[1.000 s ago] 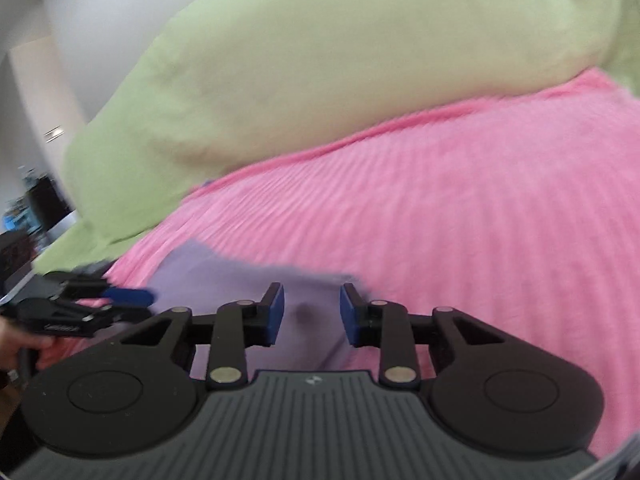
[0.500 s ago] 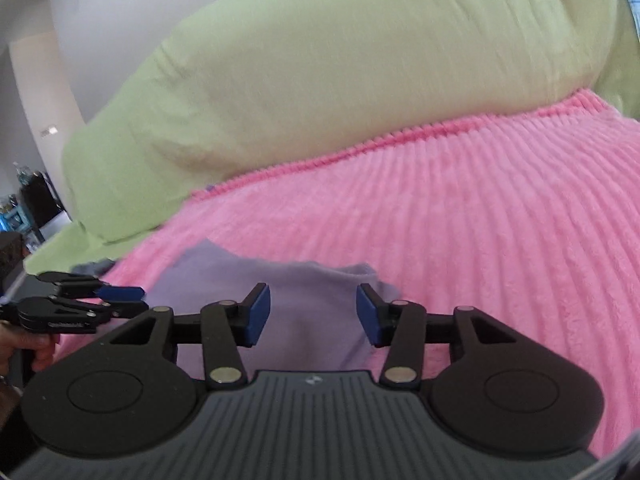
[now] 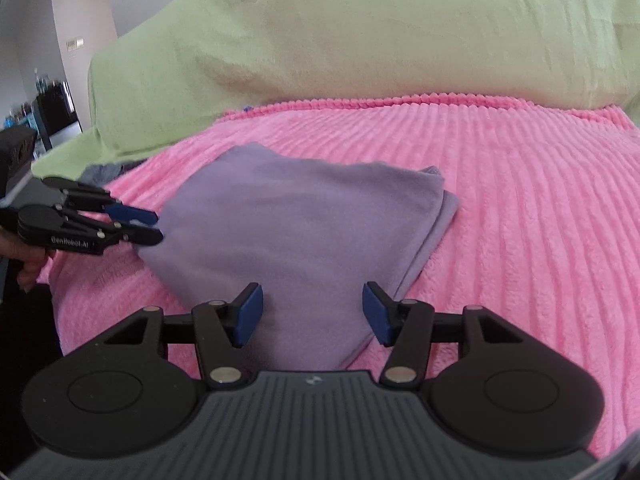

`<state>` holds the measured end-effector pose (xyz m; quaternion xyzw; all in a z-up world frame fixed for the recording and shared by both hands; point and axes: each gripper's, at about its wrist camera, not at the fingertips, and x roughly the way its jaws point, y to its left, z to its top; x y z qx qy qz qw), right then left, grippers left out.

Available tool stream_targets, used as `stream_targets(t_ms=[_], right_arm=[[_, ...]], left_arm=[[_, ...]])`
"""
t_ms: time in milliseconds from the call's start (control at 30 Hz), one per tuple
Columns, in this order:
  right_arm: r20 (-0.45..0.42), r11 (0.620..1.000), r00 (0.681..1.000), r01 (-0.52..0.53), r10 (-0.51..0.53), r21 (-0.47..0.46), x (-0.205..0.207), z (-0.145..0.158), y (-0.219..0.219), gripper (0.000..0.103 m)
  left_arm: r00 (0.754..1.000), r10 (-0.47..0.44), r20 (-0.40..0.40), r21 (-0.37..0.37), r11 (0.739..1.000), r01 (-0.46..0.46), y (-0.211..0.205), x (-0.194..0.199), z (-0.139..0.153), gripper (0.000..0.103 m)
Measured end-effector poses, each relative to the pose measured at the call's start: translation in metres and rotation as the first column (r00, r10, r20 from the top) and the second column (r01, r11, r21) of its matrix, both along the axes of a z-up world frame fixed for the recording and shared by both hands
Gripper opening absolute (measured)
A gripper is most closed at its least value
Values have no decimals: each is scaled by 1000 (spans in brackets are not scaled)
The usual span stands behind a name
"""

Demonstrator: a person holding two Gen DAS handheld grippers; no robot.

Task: Fold clothes
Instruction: 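Smooth the folded lavender top square with both open tools, then grasp the folded top's ends with the left and right tools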

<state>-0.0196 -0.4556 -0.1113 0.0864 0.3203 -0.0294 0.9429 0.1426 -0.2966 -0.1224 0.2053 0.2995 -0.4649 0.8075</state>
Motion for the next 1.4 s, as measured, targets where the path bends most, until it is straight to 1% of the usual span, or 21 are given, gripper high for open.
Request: stream_targets(t_ms=[333,367,467,533,600,667,733,767,833,867,933,1000,1067,1100,1133,1167,1200,1300,1367,1400], right_arm=[[-57,999,998,15,-17,-40,-5,1,6,52],[-63,999,998,18,-21,-43,-6,1,6,52],[-97,998,994,40,-44,-46,-9,-1,6,59],[-104,998,993,52,-56,-36,-13,-1,5,60],[-113,997,992,54,-61,-63,-16,3,9,60],[-117,992,991,45,-59,-120,-19,9,17,60],[-113,979,993,11,-35,-204,-25,17,30,60],[-113,971,993,-9,-19,-238,-27,21,37,60],[-125,952,992,-54,16,-301,-31,24,50,60],[-136,940,990,-77,33,-332,-32,24,56,60],[-162,906,985,-124,63,-404,-32,21,68,60],[-208,840,974,-188,92,-509,-28,11,83,60],[-245,774,963,-242,115,-585,-24,2,94,58],[-260,743,957,-265,126,-614,-21,-2,99,58],[-270,715,953,-284,138,-639,-19,-5,103,58],[-281,677,947,-308,154,-669,-16,-9,108,57],[-288,651,944,-322,163,-688,-13,-11,110,57],[-296,617,939,-338,174,-710,-4,-13,111,57],[-298,607,939,-339,172,-719,3,-11,110,57],[-298,605,939,-338,169,-721,6,-10,109,57]], left_arm=[[1000,3,-14,-34,999,-4,7,4,-4,40],[1000,3,-15,-37,999,-4,7,5,-4,40],[1000,3,-17,-45,999,-4,9,5,-5,40],[1000,0,-8,-42,999,0,10,3,-4,41],[1000,-3,3,-38,999,3,11,2,-3,42],[998,-17,55,-22,1000,19,15,-5,2,45],[988,-57,146,4,998,57,23,-18,8,48],[985,-70,160,6,998,70,24,-21,9,49],[971,-128,201,13,992,129,30,-31,12,50],[963,-156,220,25,988,155,31,-37,12,50],[935,-216,281,94,976,197,25,-48,6,50],[900,-279,336,171,957,233,16,-57,-1,50],[853,-338,399,238,936,260,6,-64,-9,50],[836,-357,417,258,928,268,2,-66,-12,50],[809,-386,444,287,916,279,-4,-69,-17,50],[788,-402,465,301,909,286,-9,-71,-19,50],[771,-415,483,314,904,290,-14,-71,-22,50],[722,-452,523,351,887,301,-25,-68,-27,53],[716,-462,523,357,882,309,-28,-64,-27,53],[706,-474,527,366,876,314,-29,-63,-27,53]])
